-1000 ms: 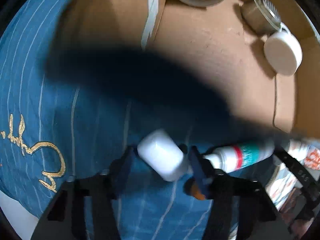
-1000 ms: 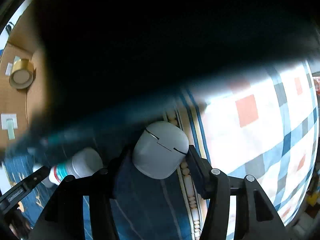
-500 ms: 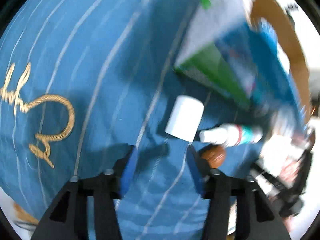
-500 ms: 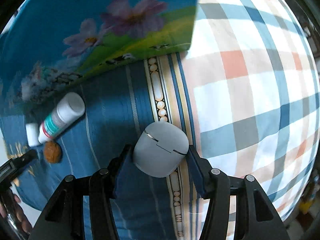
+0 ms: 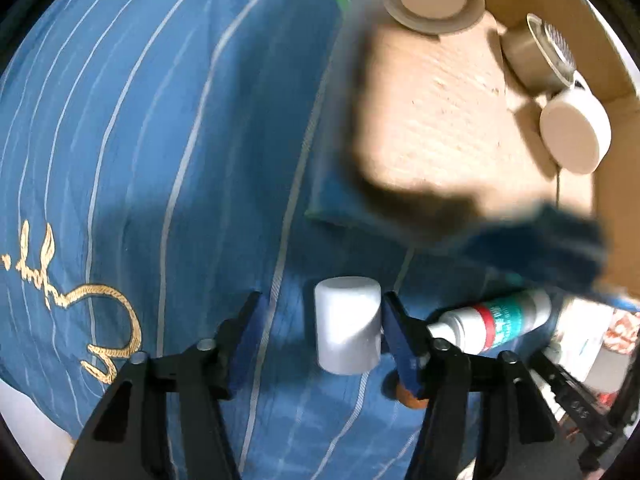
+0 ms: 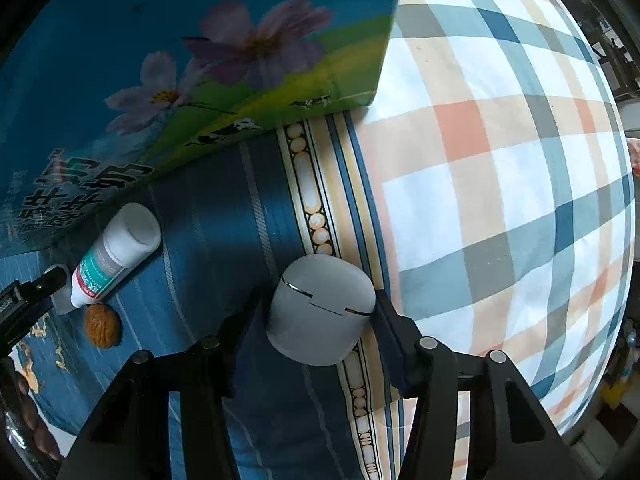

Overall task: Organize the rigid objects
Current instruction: 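Grasp the white cylinder with the left tool while the right grasps the white case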

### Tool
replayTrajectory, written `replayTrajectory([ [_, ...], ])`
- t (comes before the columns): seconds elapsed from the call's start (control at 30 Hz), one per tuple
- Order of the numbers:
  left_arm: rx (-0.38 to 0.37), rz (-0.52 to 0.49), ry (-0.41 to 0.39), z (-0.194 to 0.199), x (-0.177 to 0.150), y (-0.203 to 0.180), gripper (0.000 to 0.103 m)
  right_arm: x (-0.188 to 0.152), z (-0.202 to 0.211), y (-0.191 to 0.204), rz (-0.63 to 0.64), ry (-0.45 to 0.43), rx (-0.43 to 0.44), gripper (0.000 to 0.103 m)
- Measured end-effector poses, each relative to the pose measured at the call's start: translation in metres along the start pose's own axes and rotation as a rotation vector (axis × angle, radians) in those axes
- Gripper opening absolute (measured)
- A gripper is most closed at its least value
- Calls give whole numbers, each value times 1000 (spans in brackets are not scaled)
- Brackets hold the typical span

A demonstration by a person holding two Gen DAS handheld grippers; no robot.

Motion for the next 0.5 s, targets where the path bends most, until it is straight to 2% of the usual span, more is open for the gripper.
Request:
replayTrajectory([
  [0.03, 4, 2, 9, -6, -3, -8, 40, 1, -2, 7, 1, 2, 1, 55],
  [0.13, 33, -18, 7, -11, -8, -16, 40, 2, -7, 23, 19, 3, -16, 55],
  [0.3, 39, -19, 3, -16, -14, -25, 41, -3, -9, 35, 31, -9, -51, 56],
  [0.4, 45, -14, -1, -6, -11, -4, 30, -10, -11, 44, 47, -19, -83, 55],
  [0.5, 28, 3, 5, 0, -21, 9, 30, -21, -15, 52, 51, 0, -80, 54],
])
Point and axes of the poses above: each gripper's, at about its wrist camera, not at the fingertips, and z roughly against the way its jaws point, y to its left, x to its top, the point moved 5 cm from there along -z, roughly the way its jaws point, and after that the axes turned 8 degrees about y, right-handed, at the moved point
